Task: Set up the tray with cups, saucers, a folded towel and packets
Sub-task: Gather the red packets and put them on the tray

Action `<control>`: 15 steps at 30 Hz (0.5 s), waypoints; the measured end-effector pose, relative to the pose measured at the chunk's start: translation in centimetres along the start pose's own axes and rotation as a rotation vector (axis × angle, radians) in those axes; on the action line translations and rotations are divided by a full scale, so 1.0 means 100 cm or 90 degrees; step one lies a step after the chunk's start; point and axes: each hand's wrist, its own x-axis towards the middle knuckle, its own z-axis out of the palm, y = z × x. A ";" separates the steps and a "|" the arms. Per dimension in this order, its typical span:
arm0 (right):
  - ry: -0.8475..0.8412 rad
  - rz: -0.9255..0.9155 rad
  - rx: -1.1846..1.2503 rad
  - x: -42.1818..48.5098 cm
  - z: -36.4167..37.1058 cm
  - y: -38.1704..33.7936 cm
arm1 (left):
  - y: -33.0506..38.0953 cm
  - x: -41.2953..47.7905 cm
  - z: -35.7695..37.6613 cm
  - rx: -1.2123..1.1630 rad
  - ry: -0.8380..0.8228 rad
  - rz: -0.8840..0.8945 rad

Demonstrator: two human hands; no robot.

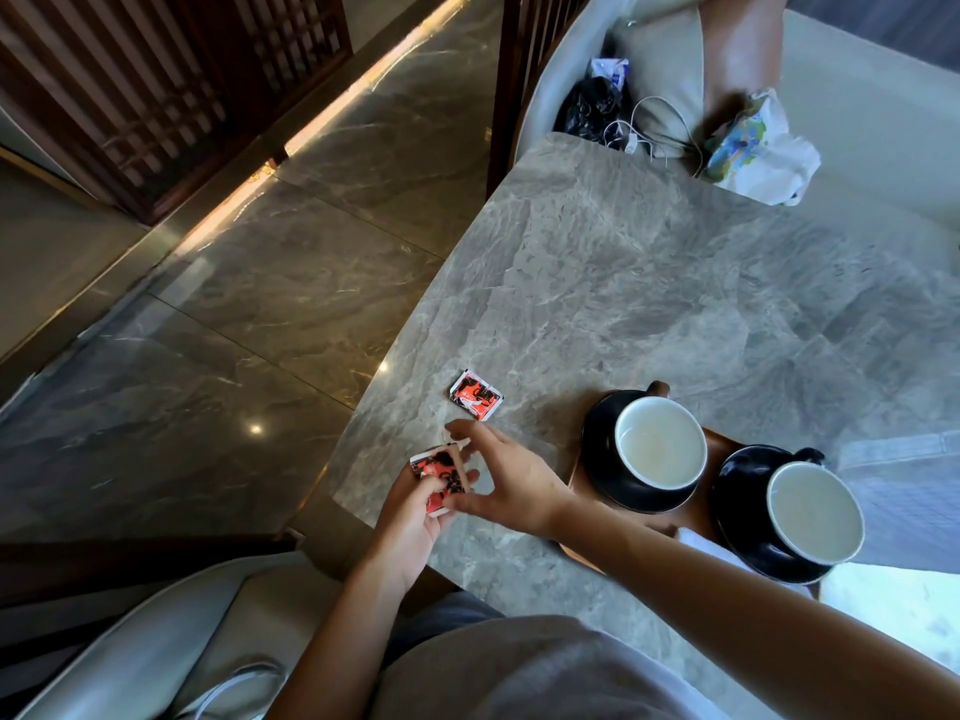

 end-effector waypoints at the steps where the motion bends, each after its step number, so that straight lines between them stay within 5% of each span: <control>1: 0.005 0.024 0.023 0.001 0.000 0.001 | 0.001 0.001 -0.001 -0.007 0.008 0.003; 8: -0.058 0.135 0.279 0.006 0.005 0.017 | 0.006 0.005 -0.001 -0.017 0.013 0.004; 15: -0.120 0.127 0.250 0.024 -0.002 0.016 | 0.010 0.013 -0.007 -0.147 0.021 -0.044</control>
